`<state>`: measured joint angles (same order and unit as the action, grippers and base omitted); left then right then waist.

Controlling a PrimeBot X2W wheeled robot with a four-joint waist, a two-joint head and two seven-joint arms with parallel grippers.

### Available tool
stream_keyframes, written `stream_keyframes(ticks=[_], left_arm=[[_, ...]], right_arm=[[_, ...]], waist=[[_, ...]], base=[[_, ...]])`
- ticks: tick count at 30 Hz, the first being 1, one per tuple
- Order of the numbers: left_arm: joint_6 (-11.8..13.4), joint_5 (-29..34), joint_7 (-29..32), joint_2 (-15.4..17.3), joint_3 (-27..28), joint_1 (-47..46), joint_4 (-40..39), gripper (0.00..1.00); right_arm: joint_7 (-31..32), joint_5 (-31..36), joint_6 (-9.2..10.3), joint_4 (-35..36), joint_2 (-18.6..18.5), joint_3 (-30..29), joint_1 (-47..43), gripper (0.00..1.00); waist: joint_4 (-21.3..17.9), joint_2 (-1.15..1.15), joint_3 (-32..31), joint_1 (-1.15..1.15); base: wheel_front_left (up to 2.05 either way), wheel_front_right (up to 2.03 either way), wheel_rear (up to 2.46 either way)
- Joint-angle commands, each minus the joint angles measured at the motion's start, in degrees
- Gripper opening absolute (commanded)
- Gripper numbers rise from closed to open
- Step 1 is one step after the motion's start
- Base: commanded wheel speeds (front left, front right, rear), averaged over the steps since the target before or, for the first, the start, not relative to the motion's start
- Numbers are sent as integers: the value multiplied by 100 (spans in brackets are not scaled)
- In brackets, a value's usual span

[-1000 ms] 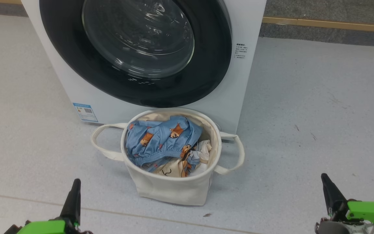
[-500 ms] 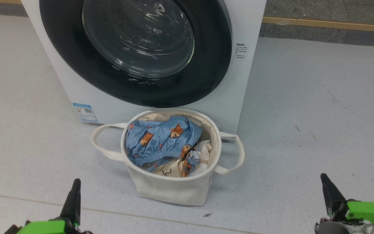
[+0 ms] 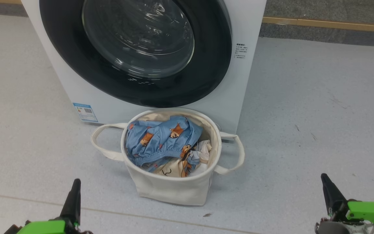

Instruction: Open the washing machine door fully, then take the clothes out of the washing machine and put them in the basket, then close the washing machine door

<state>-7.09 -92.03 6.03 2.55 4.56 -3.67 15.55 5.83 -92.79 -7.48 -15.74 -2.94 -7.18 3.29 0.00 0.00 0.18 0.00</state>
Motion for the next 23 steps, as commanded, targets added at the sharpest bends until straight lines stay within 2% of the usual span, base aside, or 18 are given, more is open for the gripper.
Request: stream_keyframes(ticks=[1,23], left_arm=[[-40,-10,49,34,199,-252,-151,0],[-40,-10,50,34,200,-252,-151,0]], right_arm=[[38,34,-1,173,-22,101,286,0],[47,43,-1,173,-14,89,287,0]], waist=[[0,0,0,0],[0,0,0,0]], base=[[0,0,0],[0,0,0]])
